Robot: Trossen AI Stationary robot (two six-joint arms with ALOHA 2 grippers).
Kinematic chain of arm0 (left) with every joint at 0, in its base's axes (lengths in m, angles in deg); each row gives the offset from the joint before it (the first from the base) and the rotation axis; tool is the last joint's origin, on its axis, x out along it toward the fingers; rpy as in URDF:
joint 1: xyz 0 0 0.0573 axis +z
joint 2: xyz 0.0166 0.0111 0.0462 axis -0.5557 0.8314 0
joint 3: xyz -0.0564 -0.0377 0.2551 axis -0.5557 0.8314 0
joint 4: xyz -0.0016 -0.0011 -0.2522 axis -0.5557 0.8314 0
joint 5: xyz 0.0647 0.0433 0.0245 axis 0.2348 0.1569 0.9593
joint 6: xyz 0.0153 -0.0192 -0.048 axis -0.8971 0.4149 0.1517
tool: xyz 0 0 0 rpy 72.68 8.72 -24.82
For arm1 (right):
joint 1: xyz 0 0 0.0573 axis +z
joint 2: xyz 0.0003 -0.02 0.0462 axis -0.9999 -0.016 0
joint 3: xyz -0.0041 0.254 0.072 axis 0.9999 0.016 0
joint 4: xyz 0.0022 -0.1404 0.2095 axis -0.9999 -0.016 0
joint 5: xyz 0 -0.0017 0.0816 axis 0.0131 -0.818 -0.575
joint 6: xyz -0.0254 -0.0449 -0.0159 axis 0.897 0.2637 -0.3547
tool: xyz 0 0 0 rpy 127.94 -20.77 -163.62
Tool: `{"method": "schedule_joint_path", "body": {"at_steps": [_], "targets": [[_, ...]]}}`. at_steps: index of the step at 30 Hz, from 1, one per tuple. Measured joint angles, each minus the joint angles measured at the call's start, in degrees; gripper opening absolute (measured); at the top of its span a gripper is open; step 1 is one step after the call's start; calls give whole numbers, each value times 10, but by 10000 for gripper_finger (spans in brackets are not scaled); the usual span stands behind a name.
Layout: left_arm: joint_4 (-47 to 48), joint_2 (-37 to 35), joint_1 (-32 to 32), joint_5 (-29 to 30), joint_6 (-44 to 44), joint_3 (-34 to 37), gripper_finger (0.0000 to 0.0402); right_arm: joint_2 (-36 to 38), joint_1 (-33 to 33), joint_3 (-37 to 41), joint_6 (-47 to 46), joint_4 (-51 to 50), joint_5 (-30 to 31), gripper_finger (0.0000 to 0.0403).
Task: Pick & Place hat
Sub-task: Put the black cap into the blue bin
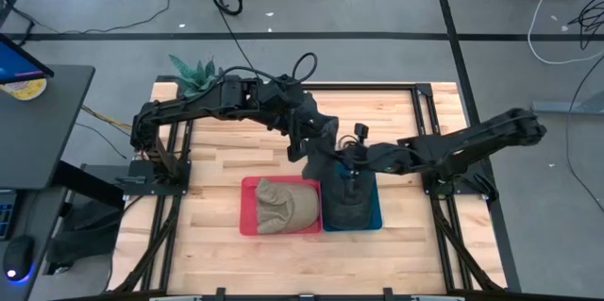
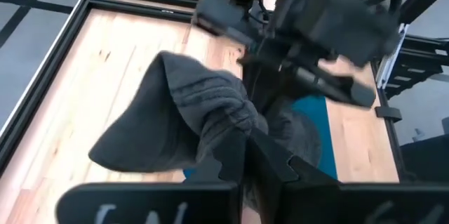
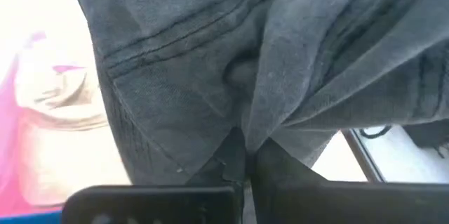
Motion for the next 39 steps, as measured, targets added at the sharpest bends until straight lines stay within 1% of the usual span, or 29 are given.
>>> {"method": "schedule_joint_path", "body": {"at_steps": [3,6,10,14,16,19,23,25,26,29,32,35,39], "targets": [[1,0,0,0,-9,0,27,25,11,0,-10,-22,3,2],[3,0,0,-1,-18,0,49,46,19,0,-26,-47,3,2],[14,0,0,-1,-29,0,101,64,26,0,-58,-91,3,1],[64,0,0,5,-40,0,156,76,37,0,-107,-135,3,1],[93,0,0,23,-55,0,177,79,43,0,-126,-151,3,1],[119,0,2,77,-73,0,196,81,50,0,-152,-163,3,0],[124,0,14,164,-106,0,200,87,52,0,-193,-166,3,0],[117,-1,24,183,-131,0,196,93,52,0,-221,-168,3,0],[111,-1,31,184,-145,0,193,97,52,0,-236,-171,1,0],[90,-1,55,165,-177,0,182,109,53,0,-282,-175,-10,0],[75,-1,84,103,-203,-1,170,114,64,0,-316,-183,-10,0],[73,-1,110,37,-209,-1,159,117,79,0,-342,-182,-10,0],[73,-1,129,-24,-214,0,144,118,98,0,-393,-182,-10,0]]}}
